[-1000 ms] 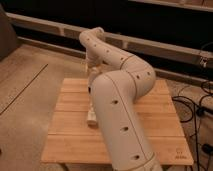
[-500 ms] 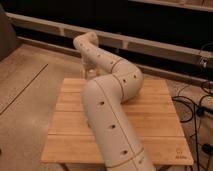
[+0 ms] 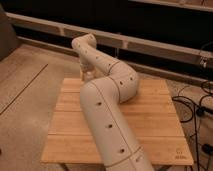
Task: Place the ceramic cup over the eraser
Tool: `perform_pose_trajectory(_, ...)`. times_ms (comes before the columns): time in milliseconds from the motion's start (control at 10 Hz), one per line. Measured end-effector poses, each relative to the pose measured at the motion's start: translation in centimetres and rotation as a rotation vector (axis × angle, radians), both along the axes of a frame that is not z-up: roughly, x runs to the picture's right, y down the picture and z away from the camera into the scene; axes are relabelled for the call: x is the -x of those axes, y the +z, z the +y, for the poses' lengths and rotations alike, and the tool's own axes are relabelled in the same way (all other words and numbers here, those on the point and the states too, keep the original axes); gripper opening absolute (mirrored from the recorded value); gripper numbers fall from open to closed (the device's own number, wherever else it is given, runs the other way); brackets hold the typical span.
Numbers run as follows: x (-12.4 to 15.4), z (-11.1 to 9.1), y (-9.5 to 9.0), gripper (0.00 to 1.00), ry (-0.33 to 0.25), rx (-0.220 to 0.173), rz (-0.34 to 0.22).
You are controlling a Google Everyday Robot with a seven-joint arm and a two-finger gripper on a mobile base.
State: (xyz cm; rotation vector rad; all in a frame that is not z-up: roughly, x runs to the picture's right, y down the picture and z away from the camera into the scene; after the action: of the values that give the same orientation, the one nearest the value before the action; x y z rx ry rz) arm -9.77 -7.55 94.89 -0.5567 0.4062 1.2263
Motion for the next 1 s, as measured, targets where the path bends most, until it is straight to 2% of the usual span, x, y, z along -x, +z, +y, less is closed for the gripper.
perform_pose_trajectory(100,0.0,-0.1,0.0,0.27,-0.004,-0.004,0.001)
perform_pose_trajectory(300,-0.4,-0.4,0.0,0.45,-0.022,-0.015,0.016)
perform_pose_trajectory(600,-2.0,-1.7,-0.5,0.75,-0.052,-0.055,0.072)
perform_pose_trajectory(700,-2.2,-2.1,-0.7,0.79,-0.055,-0.067,0.083)
perform_pose_trajectory(1000,-2.1,-2.3,-1.3,0.80,-0.046,-0.082,0.092)
